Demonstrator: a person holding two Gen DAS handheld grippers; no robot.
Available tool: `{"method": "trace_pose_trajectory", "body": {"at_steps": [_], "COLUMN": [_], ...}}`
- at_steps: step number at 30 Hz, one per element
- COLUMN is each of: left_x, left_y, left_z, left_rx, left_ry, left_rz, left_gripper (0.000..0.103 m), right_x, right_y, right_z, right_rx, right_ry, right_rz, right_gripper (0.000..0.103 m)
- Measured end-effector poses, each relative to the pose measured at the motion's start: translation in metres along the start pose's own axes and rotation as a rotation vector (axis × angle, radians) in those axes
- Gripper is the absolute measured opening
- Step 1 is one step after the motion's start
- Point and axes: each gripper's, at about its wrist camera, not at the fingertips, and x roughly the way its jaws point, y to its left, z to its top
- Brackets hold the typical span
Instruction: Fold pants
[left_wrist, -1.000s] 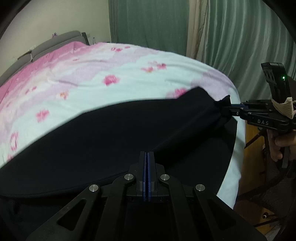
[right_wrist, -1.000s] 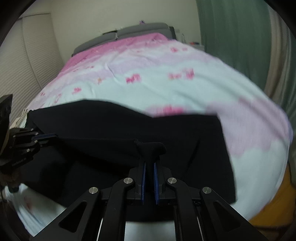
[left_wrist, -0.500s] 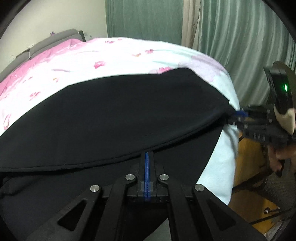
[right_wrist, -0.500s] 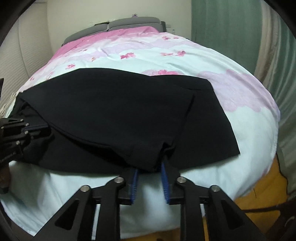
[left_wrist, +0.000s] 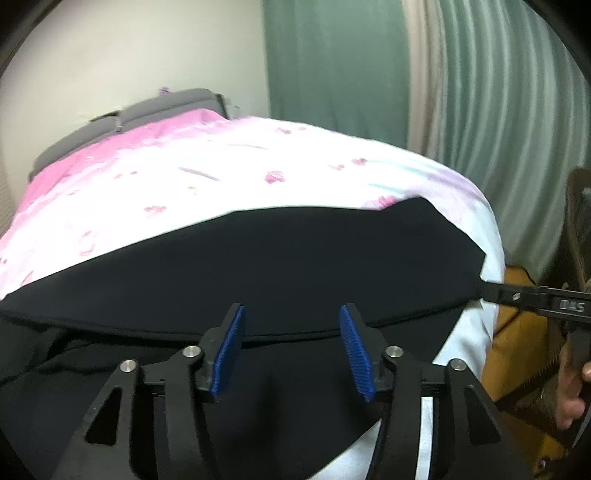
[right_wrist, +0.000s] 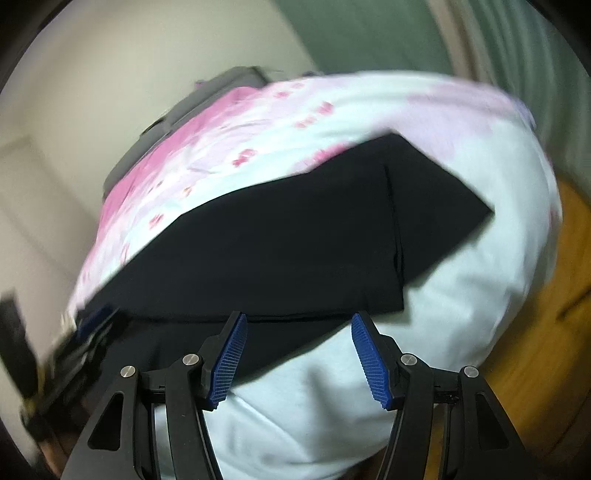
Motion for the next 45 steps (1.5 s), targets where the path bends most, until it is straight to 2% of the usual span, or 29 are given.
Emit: {"method": "trace_pose_trajectory", "body": {"at_steps": [2,5,8,10,11,12,15,20,23,29,31,34,40,42,45], "left_x": [-0.008,-0.016,-0.015,-0.01,-0.007,-0.005,-0.005,0.0,0.003,0.008,0.013,0.018,0.026,0.026,0.02], "left_y": [0.002,0.002,0.001,-0.004,-0.008,-0.01,-0.015,-0.026,-0.038,-0.074,-0.085,-0.094,-0.091,-0.086,-0.077], "left_z": [0.001,0.003,0.002,0.001,0.001,0.002,0.005,0.016,0.025,0.034,0.032,0.028,0.017,0.015,0.016], "left_rx": [-0.033,-0.067,-0.071,-0.069,-0.067,-0.065,-0.059,-0.064,-0.059,-0.014,0.003,0.014,0.012,0.0,-0.017], "left_ry": [-0.027,-0.041,-0.027,-0.014,-0.009,-0.004,-0.008,-0.016,-0.017,-0.025,-0.014,-0.001,0.031,0.034,0.025], "left_rz": [0.024,0.035,0.024,0.017,0.015,0.016,0.019,0.009,-0.025,-0.079,-0.088,-0.091,-0.06,-0.052,-0.039], "left_gripper": [0.063,0.064,0.064,0.064,0.064,0.064,0.064,0.064,0.064,0.064,0.064,0.064,0.064,0.064,0.064], "right_x": [0.01,0.023,0.033,0.037,0.04,0.04,0.035,0.011,0.004,-0.031,-0.022,0.01,0.019,0.02,0.011], "right_y": [-0.014,-0.038,-0.058,-0.067,-0.072,-0.074,-0.067,-0.067,-0.082,-0.104,-0.109,-0.119,-0.131,-0.13,-0.118], "right_z": [-0.002,-0.006,-0.008,-0.008,-0.007,-0.005,0.004,0.035,0.053,0.085,0.091,0.082,0.054,0.052,0.049], "right_rx": [0.137,0.326,0.461,0.514,0.53,0.532,0.469,0.39,0.353,0.265,0.261,0.275,0.307,0.309,0.273], "right_ry": [0.017,0.019,-0.017,-0.035,-0.048,-0.055,-0.097,-0.165,-0.138,-0.291,-0.252,-0.113,-0.053,-0.022,-0.018], "right_rz": [0.033,0.088,0.137,0.138,0.128,0.118,0.078,-0.022,-0.049,-0.094,-0.092,-0.112,-0.136,-0.153,-0.2], "right_gripper": [0.06,0.059,0.052,0.043,0.024,0.014,0.013,0.011,0.011,0.009,0.009,0.009,0.014,0.027,0.038]}}
